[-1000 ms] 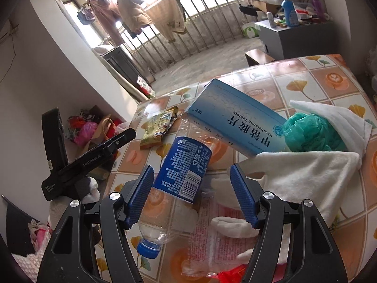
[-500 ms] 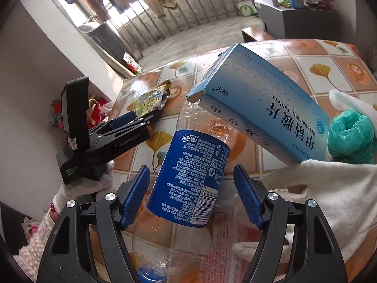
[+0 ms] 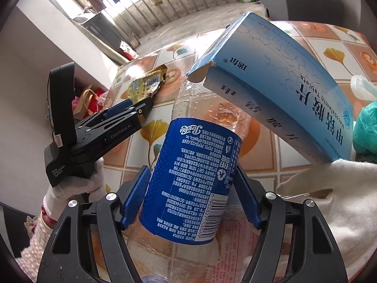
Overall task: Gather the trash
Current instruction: 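Grasp the Pepsi bottle with the right tool while the left tool grasps the yellow snack packet, then carry the bottle and the packet with both tools over the blue basket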
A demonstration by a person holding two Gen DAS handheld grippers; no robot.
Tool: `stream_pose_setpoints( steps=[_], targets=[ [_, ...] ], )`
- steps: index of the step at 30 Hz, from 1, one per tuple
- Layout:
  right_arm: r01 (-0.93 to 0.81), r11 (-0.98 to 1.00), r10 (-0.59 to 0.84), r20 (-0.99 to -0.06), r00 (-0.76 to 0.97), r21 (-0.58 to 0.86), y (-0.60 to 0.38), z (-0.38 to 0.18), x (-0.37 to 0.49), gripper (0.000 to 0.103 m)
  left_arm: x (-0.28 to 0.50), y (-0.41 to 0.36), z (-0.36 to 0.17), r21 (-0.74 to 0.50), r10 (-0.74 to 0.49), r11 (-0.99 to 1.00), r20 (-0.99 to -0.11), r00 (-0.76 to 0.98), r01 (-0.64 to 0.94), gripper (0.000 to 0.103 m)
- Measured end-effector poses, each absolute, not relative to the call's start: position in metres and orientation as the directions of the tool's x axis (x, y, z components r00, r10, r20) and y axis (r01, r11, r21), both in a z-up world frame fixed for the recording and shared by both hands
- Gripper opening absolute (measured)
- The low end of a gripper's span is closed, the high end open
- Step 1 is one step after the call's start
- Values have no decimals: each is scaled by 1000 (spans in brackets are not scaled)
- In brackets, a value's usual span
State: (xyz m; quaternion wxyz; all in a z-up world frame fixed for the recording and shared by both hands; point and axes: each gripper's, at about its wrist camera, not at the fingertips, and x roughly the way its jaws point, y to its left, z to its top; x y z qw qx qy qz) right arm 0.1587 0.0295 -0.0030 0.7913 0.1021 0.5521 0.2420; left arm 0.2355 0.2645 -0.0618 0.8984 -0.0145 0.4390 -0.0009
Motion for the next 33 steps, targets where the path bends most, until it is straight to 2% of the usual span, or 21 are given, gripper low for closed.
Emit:
stream_pose_setpoints(
  steps=[1, 4, 8, 9, 10, 20, 33],
  targets=[
    [-271, 860, 498, -824, 271, 432, 28, -3, 158, 65, 235, 265, -61, -33, -21, 999, -788, 615, -9, 37],
    [-269, 852, 513, -818, 258, 449, 23, -2, 157, 64, 234, 267, -61, -42, -28, 999, -788, 615, -9, 32],
    [-288, 833, 541, -804, 245, 473, 22, 1, 160, 64, 229, 273, -58, -56, -35, 998, -787, 616, -15, 31],
    [-296, 825, 552, -798, 241, 481, 23, 2, 159, 64, 228, 274, -56, -61, -37, 998, -787, 616, -18, 25],
    [-302, 816, 564, -792, 235, 492, 22, 3, 158, 64, 226, 276, -54, -64, -39, 998, -786, 617, -19, 9],
    [-404, 688, 708, -680, 192, 602, 19, 26, 143, 63, 189, 303, -18, -149, -63, 986, -742, 668, -72, 4],
    [-476, 583, 810, -515, 279, 659, -23, 74, 115, 61, 117, 282, 80, -180, -114, 984, -576, 809, 11, 4]
  ],
)
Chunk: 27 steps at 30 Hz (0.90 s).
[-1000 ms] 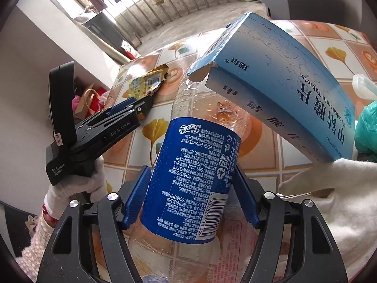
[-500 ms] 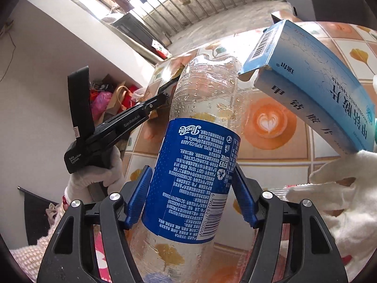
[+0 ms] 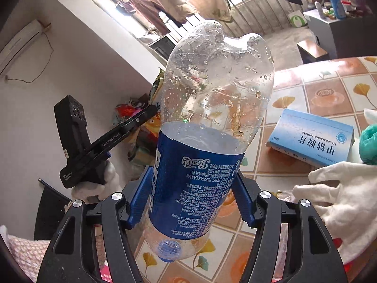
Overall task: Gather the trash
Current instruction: 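Carry the bottle and the packet with both tools over the blue basket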
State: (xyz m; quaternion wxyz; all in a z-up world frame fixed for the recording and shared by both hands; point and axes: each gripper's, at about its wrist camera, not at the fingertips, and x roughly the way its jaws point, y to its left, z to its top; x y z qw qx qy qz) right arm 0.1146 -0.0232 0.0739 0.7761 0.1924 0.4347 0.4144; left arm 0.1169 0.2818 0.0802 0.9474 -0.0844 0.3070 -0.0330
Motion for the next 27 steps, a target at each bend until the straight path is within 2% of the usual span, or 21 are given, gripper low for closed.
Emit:
stream_pose_setpoints(
  steps=[8, 17, 22, 27],
  targets=[
    [-433, 565, 815, -394, 424, 702, -97, 101, 97, 60, 105, 215, 121, -189, -260, 964, -501, 825, 188, 4],
    [-302, 555, 725, -272, 633, 775, -210, 102, 58, 60, 119, 90, 143, -187, -464, 883, -492, 737, 431, 4],
    [-187, 525, 620, -223, 752, 831, -287, 83, 27, 60, 127, -2, 143, -179, -573, 800, -512, 640, 573, 4],
    [-41, 424, 489, -190, 851, 905, -359, 37, -6, 60, 137, -108, 119, -215, -661, 686, -583, 473, 695, 4]
  ],
)
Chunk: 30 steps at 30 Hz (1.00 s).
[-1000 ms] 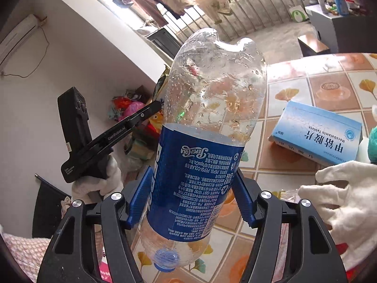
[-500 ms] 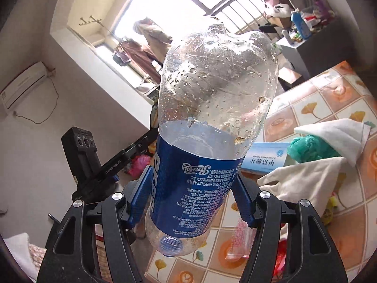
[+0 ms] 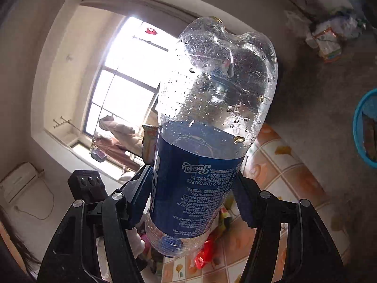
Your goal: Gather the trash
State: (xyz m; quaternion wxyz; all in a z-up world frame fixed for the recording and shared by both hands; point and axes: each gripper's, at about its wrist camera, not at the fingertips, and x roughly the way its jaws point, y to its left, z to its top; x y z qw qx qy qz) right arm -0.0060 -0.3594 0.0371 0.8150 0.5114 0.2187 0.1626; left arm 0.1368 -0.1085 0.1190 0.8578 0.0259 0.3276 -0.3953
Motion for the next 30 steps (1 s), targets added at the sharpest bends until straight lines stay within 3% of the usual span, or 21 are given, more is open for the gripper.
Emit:
stream_pose_setpoints(
  steps=[7, 15, 17, 18, 19, 22, 30],
  targets=[
    [172, 142, 370, -213, 904, 975, -448, -67, -36, 60, 149, -261, 53, -235, -656, 550, -715, 241, 802, 4],
    [311, -184, 333, -239, 912, 933, -508, -195, -22, 62, 184, -403, -38, -271, -551, 476, -833, 43, 837, 7],
    [360, -219, 336, -276, 901, 907, -531, -227, -5, 65, 190, -438, -59, -301, -533, 440, -846, -24, 846, 16],
    [388, -217, 340, -303, 890, 896, -540, -244, 2, 71, 196, -452, -69, -318, -520, 443, -853, -49, 838, 30],
    [431, -232, 336, -344, 877, 872, -547, -262, 7, 75, 202, -462, -79, -329, -508, 466, -860, -56, 822, 43],
    [557, -293, 330, -464, 822, 777, -560, -314, 0, 78, 212, -478, -93, -370, -508, 510, -858, -74, 777, 44],
    [552, -256, 272, -489, 829, 793, -559, -324, -32, 78, 216, -454, -75, -415, -573, 496, -816, -71, 762, 46]
  ],
)
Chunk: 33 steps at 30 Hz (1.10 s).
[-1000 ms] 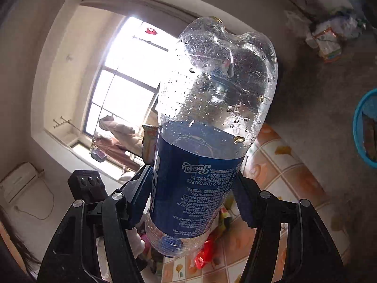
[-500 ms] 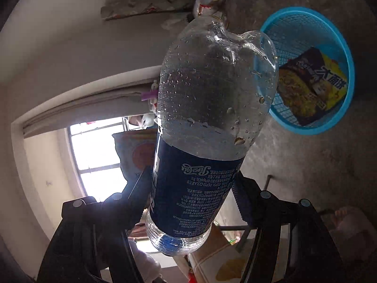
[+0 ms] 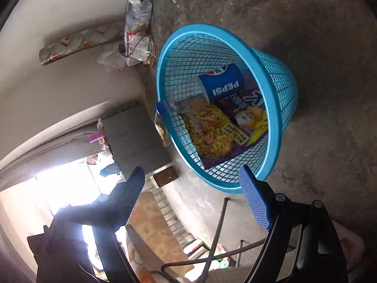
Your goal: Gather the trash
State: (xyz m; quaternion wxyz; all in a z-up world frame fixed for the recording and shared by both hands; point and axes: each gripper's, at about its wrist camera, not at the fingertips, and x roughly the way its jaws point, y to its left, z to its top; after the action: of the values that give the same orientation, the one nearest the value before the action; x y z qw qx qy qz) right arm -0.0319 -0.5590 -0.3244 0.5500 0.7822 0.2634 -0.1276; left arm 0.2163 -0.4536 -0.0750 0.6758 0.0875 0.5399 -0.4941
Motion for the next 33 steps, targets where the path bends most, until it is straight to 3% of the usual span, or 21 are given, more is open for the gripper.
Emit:
stream_pose_setpoints(
  steps=[6, 16, 22, 33],
  targets=[
    [576, -106, 208, -549, 810, 810, -573, -260, -27, 78, 216, -421, -31, -408, -627, 490, -779, -14, 770, 46],
    [565, 186, 207, -594, 777, 804, -553, -213, 6, 78, 227, -306, 49, -317, -660, 553, -731, 173, 770, 55],
    [563, 266, 257, -620, 741, 783, -526, -206, 17, 74, 229, -226, 66, -277, -617, 650, -737, 278, 708, 60],
    [499, 524, 206, -671, 712, 690, -487, -133, 24, 73, 194, -103, 86, -285, -611, 741, -663, 433, 608, 66]
  ],
)
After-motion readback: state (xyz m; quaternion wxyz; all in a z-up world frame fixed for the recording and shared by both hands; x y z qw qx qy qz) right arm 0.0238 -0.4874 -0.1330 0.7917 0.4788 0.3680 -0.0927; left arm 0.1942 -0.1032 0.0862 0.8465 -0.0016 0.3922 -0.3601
